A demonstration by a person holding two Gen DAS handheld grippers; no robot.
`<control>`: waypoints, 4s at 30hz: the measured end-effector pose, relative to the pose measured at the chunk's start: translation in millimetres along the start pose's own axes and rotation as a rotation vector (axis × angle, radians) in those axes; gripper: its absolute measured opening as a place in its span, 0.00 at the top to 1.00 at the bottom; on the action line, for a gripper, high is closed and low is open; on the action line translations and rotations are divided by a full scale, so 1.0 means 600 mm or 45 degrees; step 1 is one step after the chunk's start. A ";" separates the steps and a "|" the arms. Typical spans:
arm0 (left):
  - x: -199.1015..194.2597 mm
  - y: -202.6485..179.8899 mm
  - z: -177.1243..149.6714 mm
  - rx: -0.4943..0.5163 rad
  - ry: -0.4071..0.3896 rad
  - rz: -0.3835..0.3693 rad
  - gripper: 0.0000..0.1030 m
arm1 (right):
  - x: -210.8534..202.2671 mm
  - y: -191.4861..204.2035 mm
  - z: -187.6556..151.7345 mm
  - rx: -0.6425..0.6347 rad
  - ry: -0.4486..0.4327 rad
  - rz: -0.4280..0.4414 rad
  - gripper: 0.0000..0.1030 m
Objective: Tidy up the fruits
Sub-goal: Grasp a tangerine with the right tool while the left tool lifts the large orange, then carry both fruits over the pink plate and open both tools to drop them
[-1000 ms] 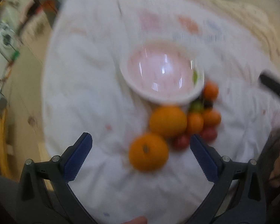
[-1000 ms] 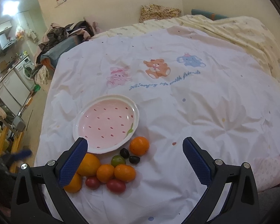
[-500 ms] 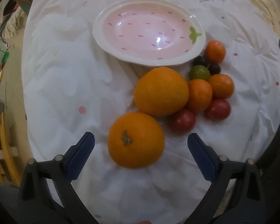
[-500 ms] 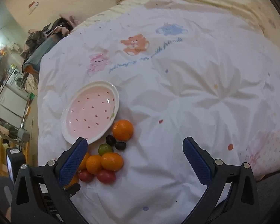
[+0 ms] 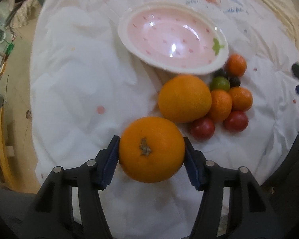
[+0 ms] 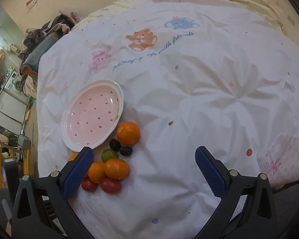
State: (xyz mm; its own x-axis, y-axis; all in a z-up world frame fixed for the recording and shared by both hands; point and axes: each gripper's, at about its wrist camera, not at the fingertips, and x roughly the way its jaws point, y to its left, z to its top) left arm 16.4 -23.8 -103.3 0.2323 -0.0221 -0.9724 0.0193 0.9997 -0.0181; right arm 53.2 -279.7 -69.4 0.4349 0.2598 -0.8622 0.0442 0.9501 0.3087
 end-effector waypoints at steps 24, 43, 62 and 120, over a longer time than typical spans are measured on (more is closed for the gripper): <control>-0.033 0.045 0.026 -0.114 -0.146 0.042 0.45 | 0.151 0.020 -0.019 0.163 0.528 0.289 0.57; -0.077 0.073 0.045 -0.199 -0.274 0.101 0.46 | -0.013 0.003 0.021 0.097 0.104 0.439 0.57; -0.103 0.077 0.208 -0.079 -0.407 0.164 0.45 | 0.024 0.038 0.186 0.056 -0.013 0.526 0.57; 0.085 0.014 0.302 0.117 -0.259 0.017 0.10 | 0.254 0.085 0.243 0.016 0.276 0.509 0.32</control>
State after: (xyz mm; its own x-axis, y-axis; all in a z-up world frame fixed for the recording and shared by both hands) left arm 204.7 -18.9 -110.6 0.4244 -0.0204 -0.9053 0.1014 0.9945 0.0251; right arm 252.9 -216.7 -126.8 0.2219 0.6372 -0.7381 -0.0774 0.7660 0.6381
